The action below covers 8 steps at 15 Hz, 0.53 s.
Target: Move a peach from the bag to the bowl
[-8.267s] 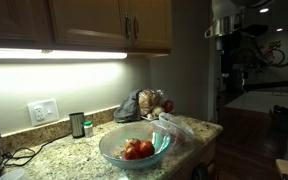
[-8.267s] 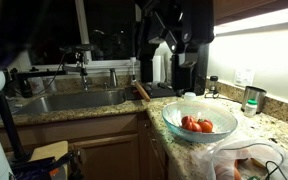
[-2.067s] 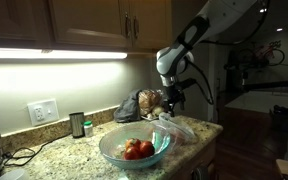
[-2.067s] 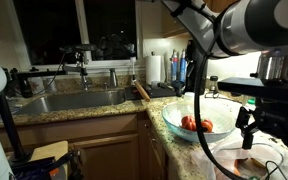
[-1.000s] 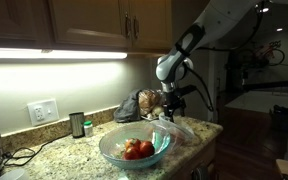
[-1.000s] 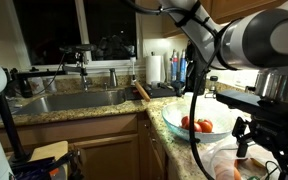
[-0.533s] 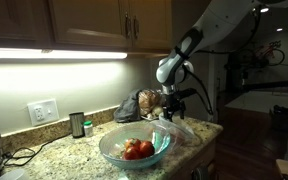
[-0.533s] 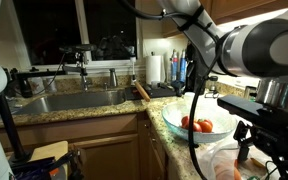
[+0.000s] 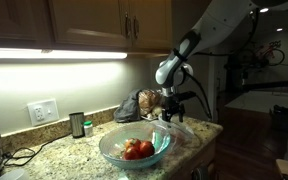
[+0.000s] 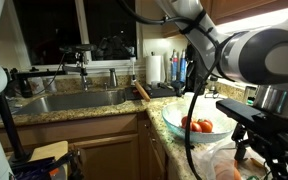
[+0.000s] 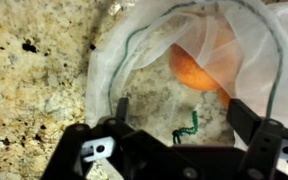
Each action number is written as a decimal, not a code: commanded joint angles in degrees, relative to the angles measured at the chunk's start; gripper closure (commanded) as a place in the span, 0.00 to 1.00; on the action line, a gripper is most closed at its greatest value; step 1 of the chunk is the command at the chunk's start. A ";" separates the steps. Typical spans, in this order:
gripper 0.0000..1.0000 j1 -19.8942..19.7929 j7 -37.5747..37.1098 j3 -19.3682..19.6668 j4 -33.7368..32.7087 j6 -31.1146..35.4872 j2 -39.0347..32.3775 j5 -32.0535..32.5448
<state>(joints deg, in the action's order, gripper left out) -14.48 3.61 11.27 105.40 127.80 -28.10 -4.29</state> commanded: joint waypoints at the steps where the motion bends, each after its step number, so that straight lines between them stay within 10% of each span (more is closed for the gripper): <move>1: 0.00 -1.90 1.66 -1.49 -0.91 -0.11 -0.85 -2.17; 8: 0.00 -2.55 2.21 -1.94 -1.80 -1.22 -2.15 -3.84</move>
<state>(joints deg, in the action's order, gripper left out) -15.07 4.24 10.69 104.89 127.75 -29.56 -6.50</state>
